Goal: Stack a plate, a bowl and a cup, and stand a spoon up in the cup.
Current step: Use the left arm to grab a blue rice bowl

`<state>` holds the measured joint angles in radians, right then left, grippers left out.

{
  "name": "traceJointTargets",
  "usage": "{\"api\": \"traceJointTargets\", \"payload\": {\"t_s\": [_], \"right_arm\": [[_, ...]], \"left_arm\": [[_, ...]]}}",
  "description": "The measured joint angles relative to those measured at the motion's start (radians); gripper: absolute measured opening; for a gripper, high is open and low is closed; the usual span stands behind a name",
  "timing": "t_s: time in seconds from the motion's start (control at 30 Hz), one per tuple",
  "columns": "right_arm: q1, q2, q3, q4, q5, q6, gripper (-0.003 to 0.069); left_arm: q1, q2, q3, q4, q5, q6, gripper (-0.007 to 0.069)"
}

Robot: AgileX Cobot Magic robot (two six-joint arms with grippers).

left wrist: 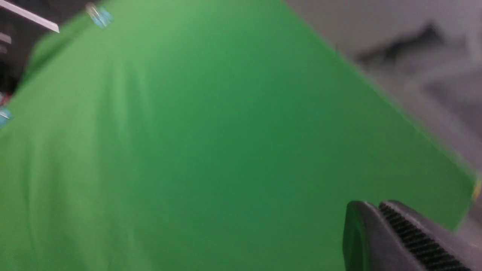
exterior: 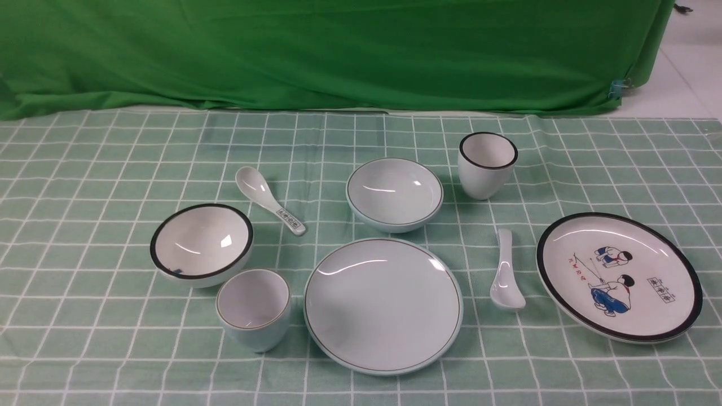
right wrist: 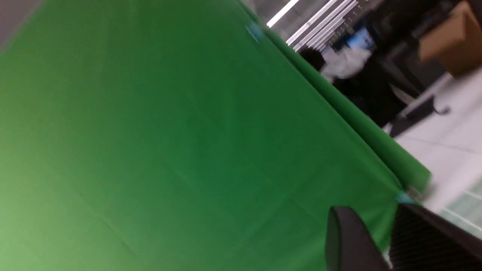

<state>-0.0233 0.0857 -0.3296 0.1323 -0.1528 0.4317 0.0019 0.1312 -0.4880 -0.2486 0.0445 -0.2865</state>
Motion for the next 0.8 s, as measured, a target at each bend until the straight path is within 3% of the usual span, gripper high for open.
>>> {"api": "traceJointTargets", "payload": {"t_s": [0.03, 0.07, 0.1, 0.23, 0.33, 0.6, 0.8], "right_arm": [[0.001, 0.046, -0.094, -0.026, 0.110, -0.013, 0.0104], [0.003, 0.056, -0.113, -0.037, 0.132, -0.018, 0.0099], [0.014, 0.155, -0.265, -0.052, 0.322, -0.107, 0.0055], [0.080, 0.498, -0.664, 0.027, 0.864, -0.432, 0.0019], [0.125, 0.687, -0.812, 0.064, 1.095, -0.520, 0.0019], [0.220, 0.834, -0.868, 0.071, 1.226, -0.577, 0.0019], [0.244, 0.839, -0.799, 0.072, 1.215, -0.579, 0.0020]], "left_arm": [[0.000, 0.053, -0.064, 0.009, 0.119, 0.001, 0.0017], [0.000, 0.064, -0.076, 0.012, 0.143, 0.001, 0.0017], [0.000, 0.176, -0.173, 0.018, 0.361, 0.021, 0.0017], [0.000, 0.478, -0.302, 0.012, 0.791, 0.163, 0.0017], [0.000, 0.637, -0.322, -0.040, 0.865, 0.267, 0.0017], [-0.041, 0.981, -0.495, -0.192, 0.859, 0.435, 0.0002], [-0.220, 1.321, -0.842, -0.022, 0.910, 0.359, 0.0001]]}}
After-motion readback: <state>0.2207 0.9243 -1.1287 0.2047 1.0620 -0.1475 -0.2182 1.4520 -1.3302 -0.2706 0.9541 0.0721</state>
